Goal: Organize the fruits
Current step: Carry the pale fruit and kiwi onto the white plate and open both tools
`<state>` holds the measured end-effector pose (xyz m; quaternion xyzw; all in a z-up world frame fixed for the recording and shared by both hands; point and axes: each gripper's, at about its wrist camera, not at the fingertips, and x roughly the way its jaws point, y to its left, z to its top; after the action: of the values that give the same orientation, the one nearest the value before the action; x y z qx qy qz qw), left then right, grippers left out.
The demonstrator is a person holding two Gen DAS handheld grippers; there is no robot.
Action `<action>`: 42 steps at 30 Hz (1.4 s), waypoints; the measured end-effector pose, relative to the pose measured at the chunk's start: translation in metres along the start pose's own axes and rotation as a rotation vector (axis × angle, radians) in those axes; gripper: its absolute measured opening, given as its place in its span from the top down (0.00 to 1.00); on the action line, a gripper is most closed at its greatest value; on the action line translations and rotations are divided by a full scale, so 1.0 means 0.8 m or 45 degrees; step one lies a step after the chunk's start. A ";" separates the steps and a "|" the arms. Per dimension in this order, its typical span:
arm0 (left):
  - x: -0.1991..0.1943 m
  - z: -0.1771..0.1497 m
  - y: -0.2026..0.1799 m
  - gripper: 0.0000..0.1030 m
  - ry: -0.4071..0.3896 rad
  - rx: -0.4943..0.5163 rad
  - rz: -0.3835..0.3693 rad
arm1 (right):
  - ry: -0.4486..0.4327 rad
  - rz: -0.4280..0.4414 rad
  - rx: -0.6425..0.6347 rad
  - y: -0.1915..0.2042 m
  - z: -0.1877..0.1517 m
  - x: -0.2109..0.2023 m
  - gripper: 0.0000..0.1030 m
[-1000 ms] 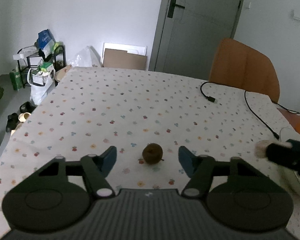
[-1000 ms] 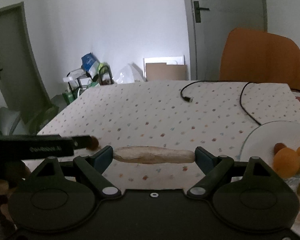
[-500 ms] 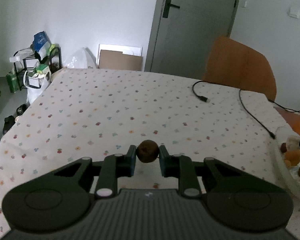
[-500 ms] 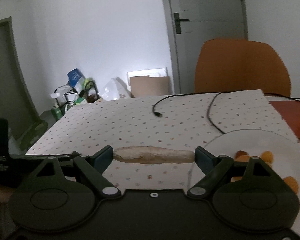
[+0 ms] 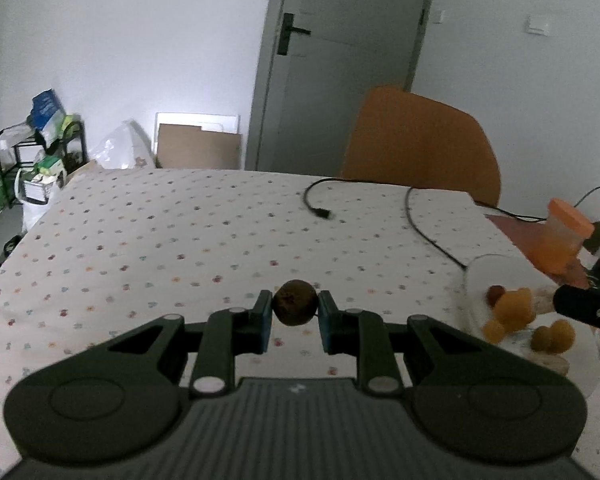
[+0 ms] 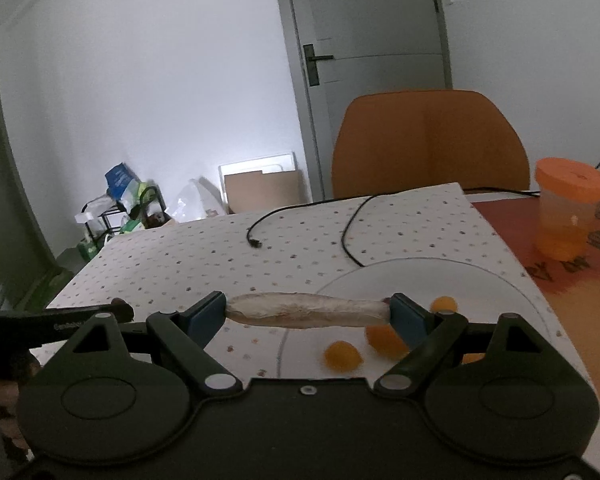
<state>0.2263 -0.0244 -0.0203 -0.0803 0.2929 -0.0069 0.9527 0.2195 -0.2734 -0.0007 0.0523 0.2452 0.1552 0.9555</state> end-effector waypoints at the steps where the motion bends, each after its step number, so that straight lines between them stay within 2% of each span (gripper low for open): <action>1: -0.001 0.000 -0.004 0.78 -0.001 0.005 -0.009 | -0.002 -0.004 0.004 -0.004 -0.001 -0.002 0.17; 27: 0.011 -0.012 -0.109 0.78 0.027 0.115 -0.190 | -0.019 -0.132 0.121 -0.093 -0.022 -0.033 0.17; 42: 0.026 -0.012 -0.147 0.78 0.047 0.162 -0.230 | -0.022 -0.155 0.133 -0.123 -0.012 -0.012 0.17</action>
<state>0.2421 -0.1429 -0.0215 -0.0455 0.3009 -0.1130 0.9459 0.2337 -0.3695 -0.0223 0.0884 0.2476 0.0833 0.9612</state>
